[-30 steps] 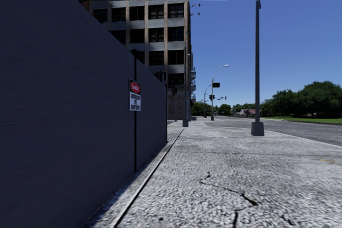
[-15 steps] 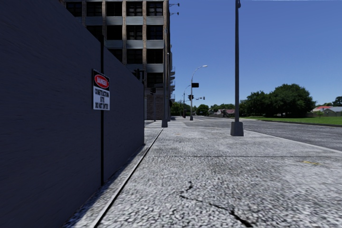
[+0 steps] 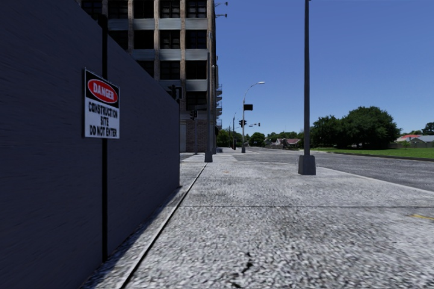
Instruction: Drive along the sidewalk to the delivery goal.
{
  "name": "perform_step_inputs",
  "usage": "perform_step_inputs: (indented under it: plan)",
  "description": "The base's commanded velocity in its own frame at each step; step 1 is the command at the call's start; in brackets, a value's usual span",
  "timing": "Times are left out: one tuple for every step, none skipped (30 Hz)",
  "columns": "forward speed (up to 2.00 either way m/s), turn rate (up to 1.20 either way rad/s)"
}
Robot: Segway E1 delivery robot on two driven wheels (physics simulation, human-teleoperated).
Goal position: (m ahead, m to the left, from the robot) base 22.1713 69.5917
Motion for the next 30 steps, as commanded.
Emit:
perform_step_inputs:
  plan:
    - [1.08, 0.00]
    - [1.12, 0.00]
    - [1.14, 0.00]
    - [1.14, 0.00]
    - [1.14, 0.00]
    - [1.15, 0.00]
    - [1.15, 0.00]
    - [1.15, 0.00]
    - [1.17, 0.00]
    - [1.23, 0.00]
    - [1.35, 0.00]
    - [1.35, 0.00]
    - [1.46, 0.00]
    - [1.66, 0.00]
    - [1.88, 0.00]
    - [1.88, 0.00]
    - [1.95, 0.00]
    - [1.97, 0.00]
    - [1.97, 0.00]
    - [1.97, 0.00]
    - [1.97, 0.00]
    - [1.97, 0.00]
    - [1.97, 0.00]
    - [1.97, 0.00]
    - [1.97, 0.00]
    - [1.97, 0.00]
    - [1.97, 0.00]
    - [1.97, 0.00]
    - [1.97, 0.00]
    - [1.97, 0.00]
